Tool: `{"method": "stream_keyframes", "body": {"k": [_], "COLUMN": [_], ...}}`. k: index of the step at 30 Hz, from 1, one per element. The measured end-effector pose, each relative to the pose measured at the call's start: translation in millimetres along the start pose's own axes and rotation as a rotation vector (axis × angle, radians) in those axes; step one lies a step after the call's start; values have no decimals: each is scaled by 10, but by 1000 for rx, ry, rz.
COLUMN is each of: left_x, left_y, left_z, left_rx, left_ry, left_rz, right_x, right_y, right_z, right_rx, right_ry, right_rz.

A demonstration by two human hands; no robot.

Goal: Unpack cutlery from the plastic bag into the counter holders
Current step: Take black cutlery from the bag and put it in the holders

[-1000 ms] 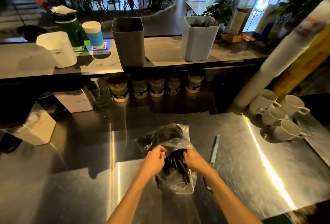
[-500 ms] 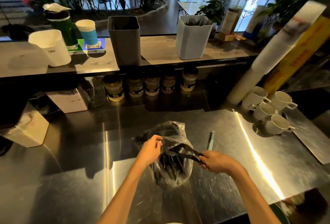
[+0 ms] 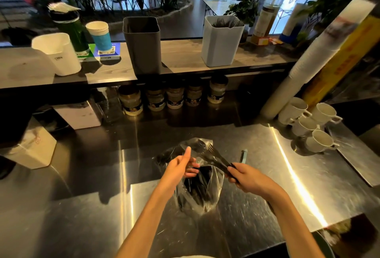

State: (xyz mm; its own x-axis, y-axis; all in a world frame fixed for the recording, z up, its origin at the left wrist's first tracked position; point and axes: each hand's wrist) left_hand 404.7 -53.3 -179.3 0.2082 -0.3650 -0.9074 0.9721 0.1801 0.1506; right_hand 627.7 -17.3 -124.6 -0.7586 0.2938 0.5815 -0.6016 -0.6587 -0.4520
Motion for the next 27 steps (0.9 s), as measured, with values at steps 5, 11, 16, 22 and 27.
{"method": "stream_keyframes", "body": {"k": [5, 11, 16, 22, 27], "left_x": [-62, -92, -38, -55, 18], "left_y": [257, 401, 457, 200, -25], "left_z": [138, 206, 168, -55, -13], "left_rx": [158, 65, -114, -347, -268], "left_ry": [-33, 62, 22, -10, 19], "left_rz": [258, 466, 671, 1038, 995], "right_x": [177, 287, 334, 219, 164], "right_y": [247, 438, 511, 430, 257], "right_z": [-50, -86, -70, -134, -134], "right_rx": [-72, -106, -54, -230, -564], "right_ry": [-157, -188, -198, -240, -323], "right_rz": [75, 0, -68, -97, -253]}}
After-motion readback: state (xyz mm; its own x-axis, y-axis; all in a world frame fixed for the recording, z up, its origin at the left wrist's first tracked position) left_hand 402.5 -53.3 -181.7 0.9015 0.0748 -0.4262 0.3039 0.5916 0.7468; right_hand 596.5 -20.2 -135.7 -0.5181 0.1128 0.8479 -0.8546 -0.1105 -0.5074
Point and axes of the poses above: each hand's wrist, its own z-axis away from the middle knuckle, its own y-axis out of the palm, x = y × z, and after that the axes turned 7 degrees about y, right-handed
